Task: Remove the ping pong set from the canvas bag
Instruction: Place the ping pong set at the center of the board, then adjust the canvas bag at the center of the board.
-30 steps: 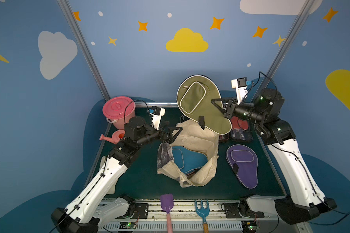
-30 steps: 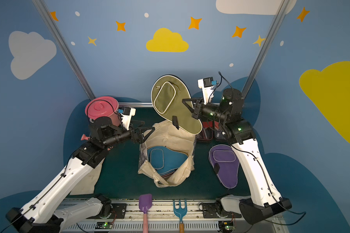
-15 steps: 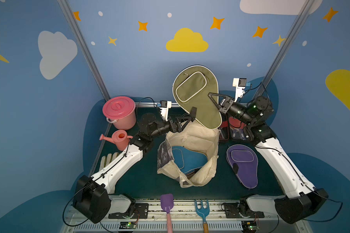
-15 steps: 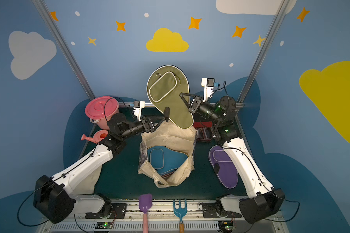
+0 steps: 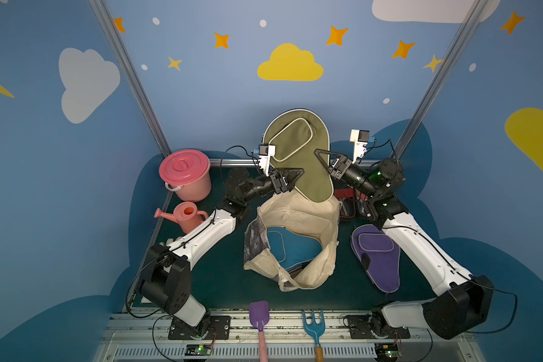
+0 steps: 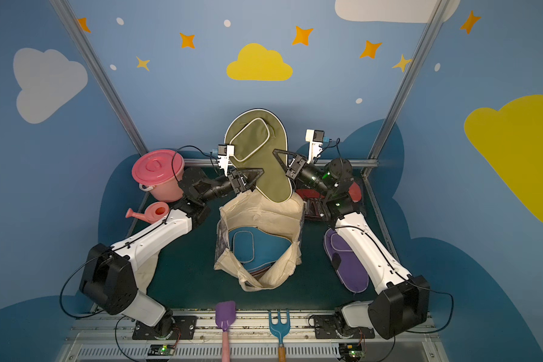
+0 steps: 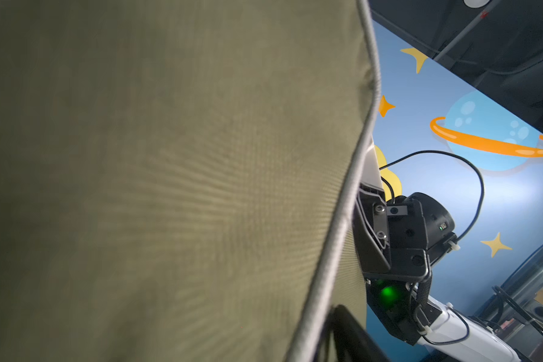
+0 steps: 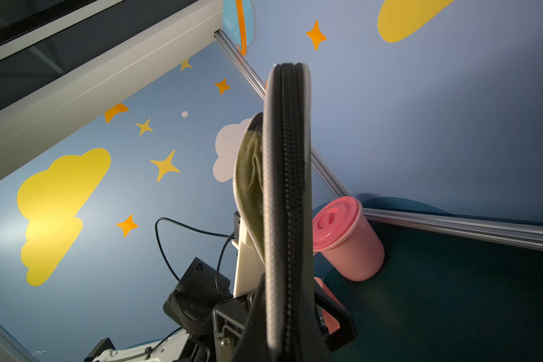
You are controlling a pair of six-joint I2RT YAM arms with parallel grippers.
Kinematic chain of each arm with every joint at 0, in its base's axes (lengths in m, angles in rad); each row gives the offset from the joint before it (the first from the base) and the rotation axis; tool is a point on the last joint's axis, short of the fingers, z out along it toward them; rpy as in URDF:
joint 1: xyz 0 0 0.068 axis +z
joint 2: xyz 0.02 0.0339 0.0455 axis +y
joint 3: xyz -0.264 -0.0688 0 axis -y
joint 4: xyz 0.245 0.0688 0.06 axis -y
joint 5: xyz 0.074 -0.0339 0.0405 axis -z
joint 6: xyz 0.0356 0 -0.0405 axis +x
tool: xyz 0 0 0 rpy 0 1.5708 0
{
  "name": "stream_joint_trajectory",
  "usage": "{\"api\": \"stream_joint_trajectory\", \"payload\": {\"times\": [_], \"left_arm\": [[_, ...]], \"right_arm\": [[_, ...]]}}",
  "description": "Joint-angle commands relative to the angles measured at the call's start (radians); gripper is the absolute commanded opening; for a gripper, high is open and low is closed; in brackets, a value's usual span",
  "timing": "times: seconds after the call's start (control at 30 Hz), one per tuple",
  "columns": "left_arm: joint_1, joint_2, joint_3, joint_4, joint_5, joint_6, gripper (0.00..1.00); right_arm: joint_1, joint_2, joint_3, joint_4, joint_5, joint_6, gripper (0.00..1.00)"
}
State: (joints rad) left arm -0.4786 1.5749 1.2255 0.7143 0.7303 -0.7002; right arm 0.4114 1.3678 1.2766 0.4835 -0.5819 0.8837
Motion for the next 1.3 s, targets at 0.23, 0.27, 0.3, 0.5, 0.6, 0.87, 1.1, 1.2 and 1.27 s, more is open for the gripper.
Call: {"api": "stream_joint_trajectory", "payload": {"times": [0.23, 0.27, 0.3, 0.5, 0.6, 0.87, 1.1, 1.2, 1.27], "left_arm": [[0.083, -0.237, 0.19, -0.588, -0.082, 0.366, 0.04], [0.091, -0.25, 0.246, -0.708, -0.099, 0.426, 0.04], [0.101, -0.261, 0.305, -0.82, -0.114, 0.476, 0.04], [0.245, -0.23, 0.528, -1.183, -0.126, 0.57, 0.04], [0.317, -0.174, 0.573, -1.256, -0.058, 0.579, 0.04], [0.377, -0.023, 0.545, -1.298, -0.033, 0.629, 0.04], [0.39, 0.074, 0.517, -1.259, -0.004, 0.651, 0.04], [0.391, 0.119, 0.509, -1.253, 0.01, 0.657, 0.04], [0.392, 0.149, 0.499, -1.232, 0.027, 0.654, 0.04]], "right_arm": [[0.004, -0.007, 0.22, -0.568, -0.043, -0.438, 0.46], [0.003, 0.008, 0.276, -0.679, -0.052, -0.527, 0.65], [0.002, 0.028, 0.337, -0.818, -0.057, -0.618, 0.8], [0.017, 0.14, 0.558, -1.308, -0.116, -1.088, 0.9], [0.044, 0.176, 0.591, -1.403, -0.12, -1.27, 0.91], [0.105, 0.388, 0.788, -1.516, -0.062, -1.411, 0.91], [0.176, 0.583, 0.978, -1.609, 0.029, -1.488, 0.91], [0.178, 0.667, 1.081, -1.704, -0.011, -1.512, 0.88], [0.178, 0.707, 1.125, -1.765, -0.026, -1.519, 0.78]]}}
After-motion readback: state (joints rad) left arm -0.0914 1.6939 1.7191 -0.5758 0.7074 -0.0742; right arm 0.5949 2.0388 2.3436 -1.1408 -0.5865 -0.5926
